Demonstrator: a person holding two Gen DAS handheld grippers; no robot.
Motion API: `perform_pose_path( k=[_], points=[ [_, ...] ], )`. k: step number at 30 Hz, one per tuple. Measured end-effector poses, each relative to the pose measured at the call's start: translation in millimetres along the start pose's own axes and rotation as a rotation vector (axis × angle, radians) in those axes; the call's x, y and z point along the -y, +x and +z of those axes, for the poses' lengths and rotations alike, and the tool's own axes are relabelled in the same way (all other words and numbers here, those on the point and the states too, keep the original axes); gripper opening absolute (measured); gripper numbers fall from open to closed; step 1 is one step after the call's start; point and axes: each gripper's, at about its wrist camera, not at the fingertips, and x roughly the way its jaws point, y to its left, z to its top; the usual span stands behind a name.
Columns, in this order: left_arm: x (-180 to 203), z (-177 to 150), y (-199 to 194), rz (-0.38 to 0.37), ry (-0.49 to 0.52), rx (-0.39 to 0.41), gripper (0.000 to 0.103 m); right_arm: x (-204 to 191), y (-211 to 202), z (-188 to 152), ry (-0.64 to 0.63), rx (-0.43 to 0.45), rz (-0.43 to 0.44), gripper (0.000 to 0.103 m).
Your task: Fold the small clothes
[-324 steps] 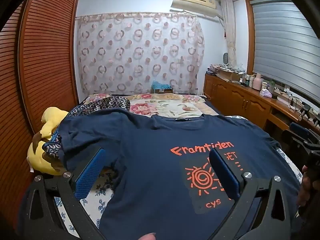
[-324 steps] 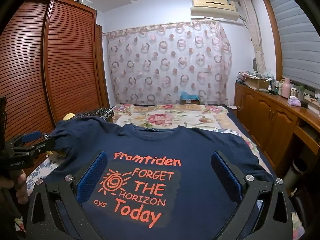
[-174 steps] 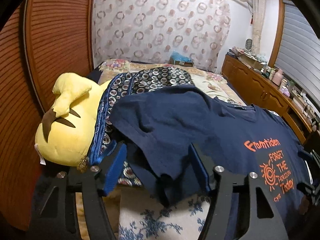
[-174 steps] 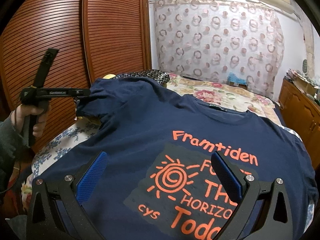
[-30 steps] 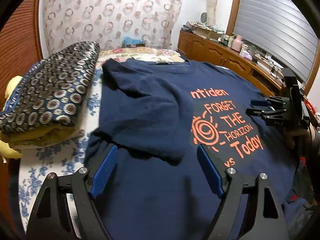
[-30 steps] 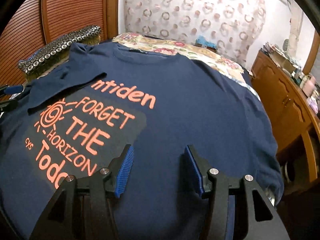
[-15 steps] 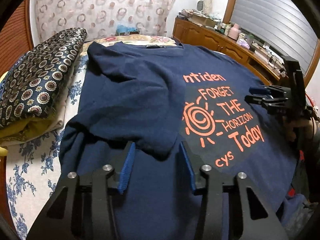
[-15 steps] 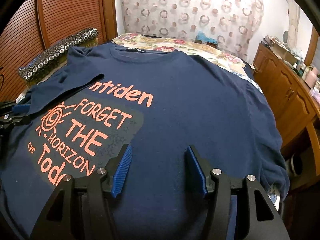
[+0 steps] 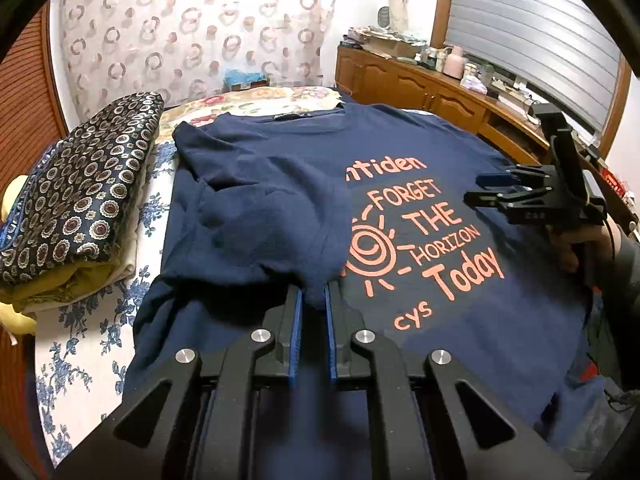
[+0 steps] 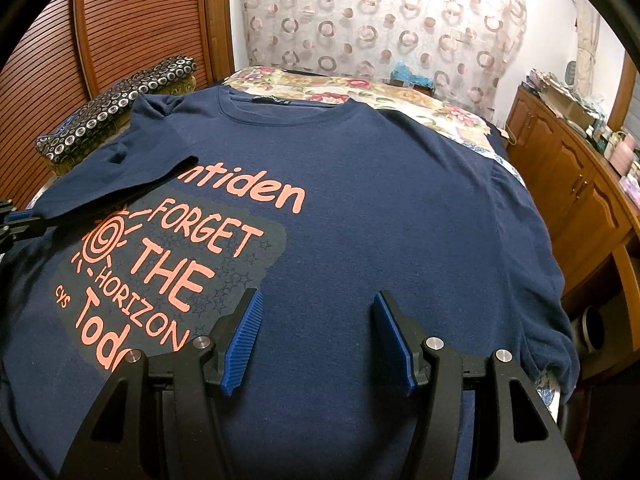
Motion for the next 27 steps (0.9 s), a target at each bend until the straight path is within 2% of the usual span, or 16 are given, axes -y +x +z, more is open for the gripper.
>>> perform_pose_path(
  k=[1,3,5,7,10,14,19,27],
  points=[
    [0.7,0.4,0.3,0.013,-0.003,-0.003,0.012,0.2,0.0,0.0,0.0,0.0,0.0,0.06],
    [0.9,1.3,0.2,0.014,-0.008,-0.003,0.021,0.5,-0.1,-0.3,0.0,0.0,0.0,0.06],
    [0.2,2.4,-2.6,-0.007,-0.014,0.007,0.035,0.8,-0.1,-0.3,0.0,0.0,0.0,0.06],
    [0.8,3.9,-5.9,-0.003,-0.013,0.025,0.042,0.8,-0.1,-0.1,0.0,0.0,0.001,0.06],
    [1.0,8.0,-11.8,-0.008,-0.008,0.05,0.045,1.2,-0.1,-0.1,-0.001,0.0,0.001,0.061],
    [-3.7,13.6,-17.1,0.009,-0.018,0.079,0.072,1.6,-0.2,-0.2,-0.001,-0.001,0.001,0.061],
    [-9.2,18.5,-22.9,0.025,-0.04,0.117,0.08,2.3,-0.3,-0.4,-0.001,-0.001,0.002,0.062],
    [-10.3,16.9,-26.6,0.061,-0.059,0.137,0.08,4.0,0.1,-1.1,0.002,-0.003,-0.001,0.064]
  ],
)
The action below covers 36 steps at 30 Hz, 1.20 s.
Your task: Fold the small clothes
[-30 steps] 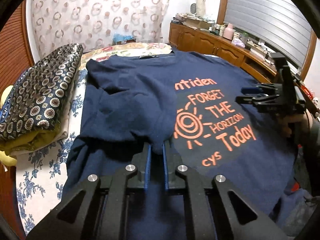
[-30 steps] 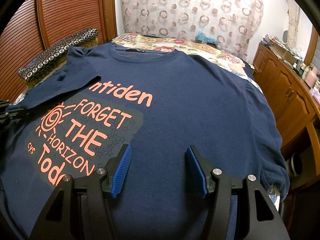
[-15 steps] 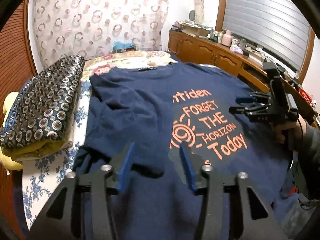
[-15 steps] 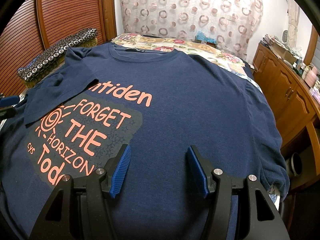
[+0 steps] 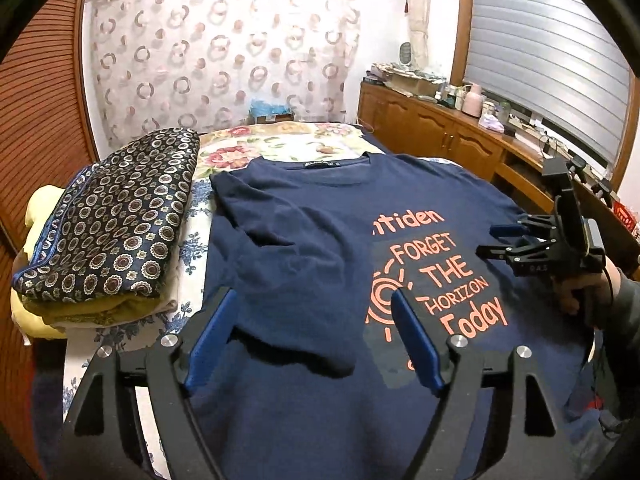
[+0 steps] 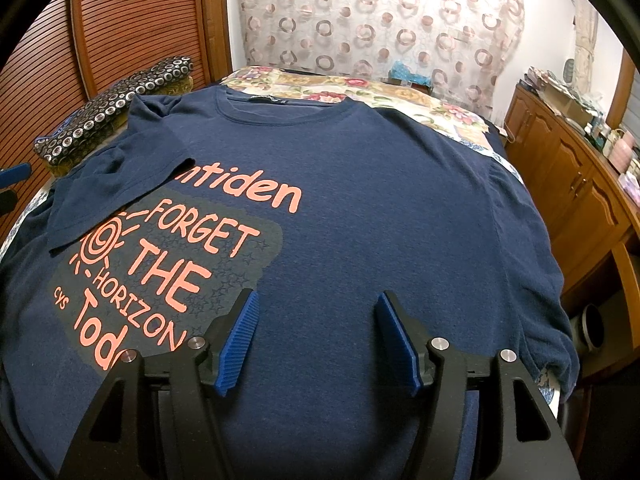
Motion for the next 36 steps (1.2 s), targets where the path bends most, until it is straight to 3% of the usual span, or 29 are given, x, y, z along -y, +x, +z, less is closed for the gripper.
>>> perform_pose_path(
  k=[10,12,14,17,25,32,36],
  points=[
    [2.2,1.5,-1.4,0.002,0.003,0.013,0.08,6.3,-7.8,-0.9,0.015,0.025,-0.024,0.067],
    [2.5,1.6,-1.4,0.002,0.002,0.015,0.08,18.7,-20.3,-1.8,0.056,0.073,-0.074,0.067],
    [3.2,2.2,-0.8,-0.002,0.001,0.016,0.08,35.6,-32.5,-3.3,0.099,0.098,-0.048,0.067],
    [5.8,2.3,-0.9,-0.005,0.002,0.024,0.08,60.3,-51.0,-8.3,0.116,0.125,-0.116,0.067],
    [12.8,1.7,2.5,-0.016,0.009,0.024,0.08,115.3,-70.7,-34.2,0.177,0.105,-0.201,0.067],
    [15.4,-0.6,7.0,-0.024,0.008,0.012,0.08,141.4,-64.7,-54.5,0.243,0.055,-0.193,0.067],
    [17.0,-2.7,12.2,-0.028,0.011,-0.004,0.08,156.3,-58.2,-48.6,0.284,0.037,-0.164,0.066]
  ],
)
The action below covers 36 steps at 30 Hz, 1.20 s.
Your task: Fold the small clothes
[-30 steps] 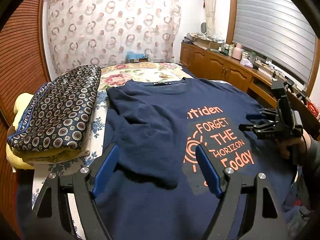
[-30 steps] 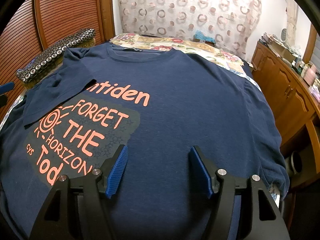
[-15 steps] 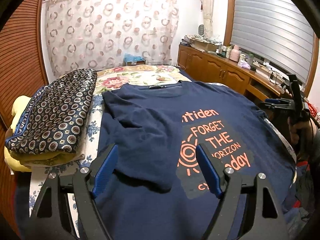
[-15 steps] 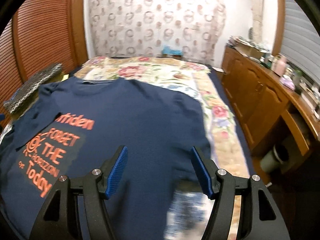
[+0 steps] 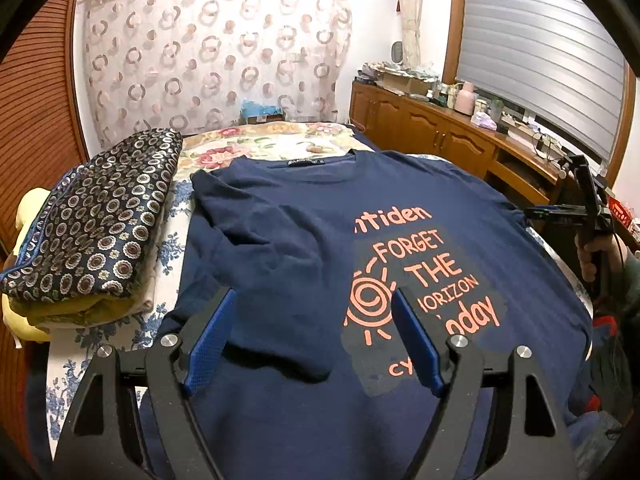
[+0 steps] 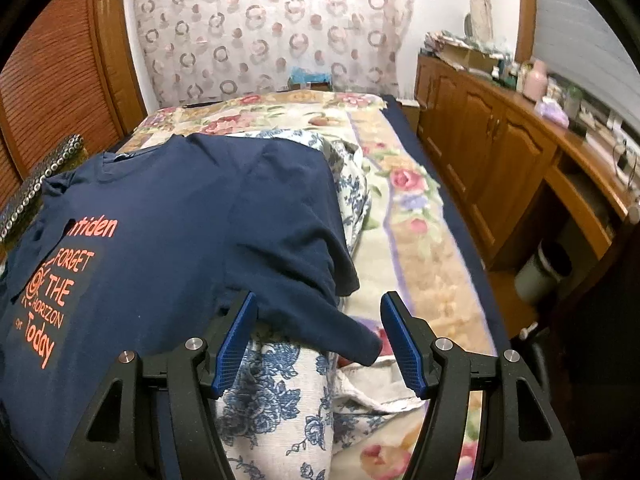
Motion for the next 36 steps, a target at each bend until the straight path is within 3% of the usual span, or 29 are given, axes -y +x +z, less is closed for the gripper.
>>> perform_pose_path(
  k=[6,10,19,24,36],
  points=[
    [3.3,-2.3,7.7,-0.014,-0.002,-0.022,0.08,9.3,8.2,10.9,0.041,-0.015,0.038,0.064],
    [1.9,-5.4,18.6,-0.026,-0.008,-0.056,0.08,15.5,17.1,14.8,0.052,-0.037,0.053,0.057],
    [-3.3,-12.9,28.9,-0.025,-0.028,-0.094,0.08,7.9,31.1,25.1,0.016,-0.06,0.082,0.021],
    [-3.8,-14.0,29.1,-0.024,-0.028,-0.093,0.08,-2.9,29.9,28.5,-0.072,-0.06,0.017,0.005],
    [-5.9,-15.2,27.9,-0.024,-0.031,-0.091,0.08,-43.7,-14.7,40.9,-0.163,0.11,0.056,0.0]
  ],
)
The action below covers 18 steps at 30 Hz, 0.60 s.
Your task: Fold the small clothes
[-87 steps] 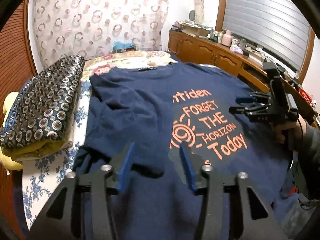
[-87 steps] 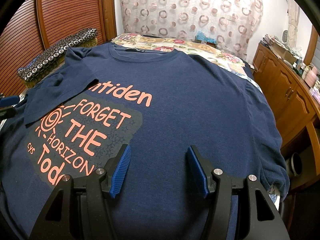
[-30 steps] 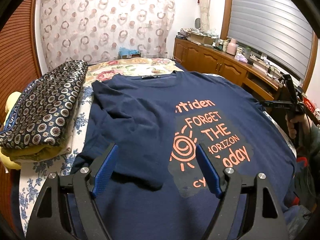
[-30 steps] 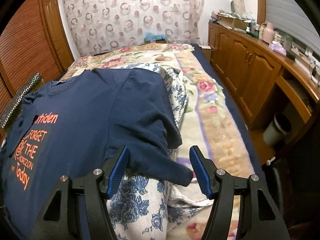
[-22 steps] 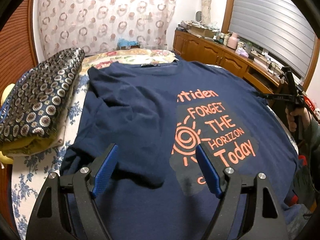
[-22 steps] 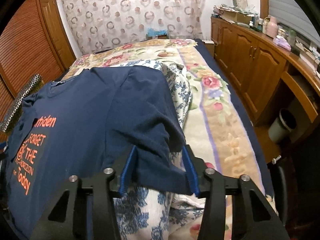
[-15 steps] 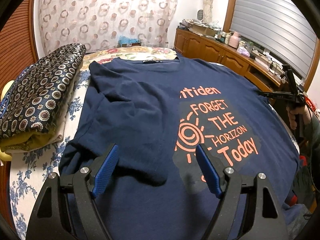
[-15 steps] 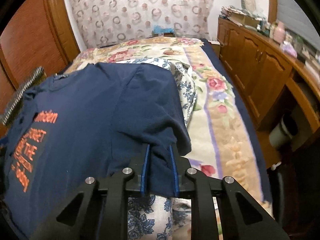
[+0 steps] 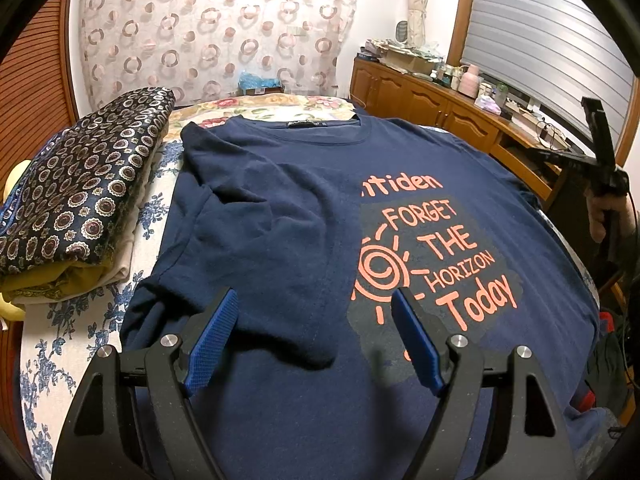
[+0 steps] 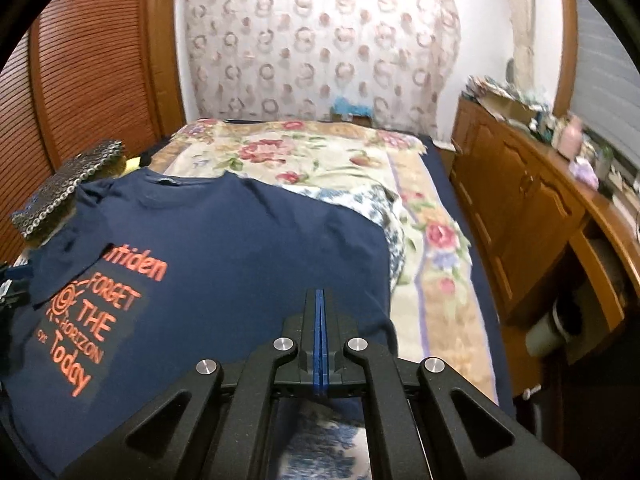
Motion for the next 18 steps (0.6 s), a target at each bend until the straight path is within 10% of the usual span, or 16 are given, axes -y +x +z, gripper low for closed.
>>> perform_pose_path(
  k=[4,9,18],
  points=[
    [0.4,-0.2,0.3,0.001,0.002,-0.001,0.08,0.3,8.1,-7.0,-0.001,-0.015,-0.003,0.005],
    [-0.1,-0.8,-1.2,0.001,0.001,-0.002,0.08,21.2,38.9,-21.4,0.05,-0.094,-0.06,0.044],
    [2.4,-2.1,11.1,0.032,0.013,-0.057,0.08,51.6,62.7,-44.0,0.181,-0.166,0.007,0.035]
  ],
)
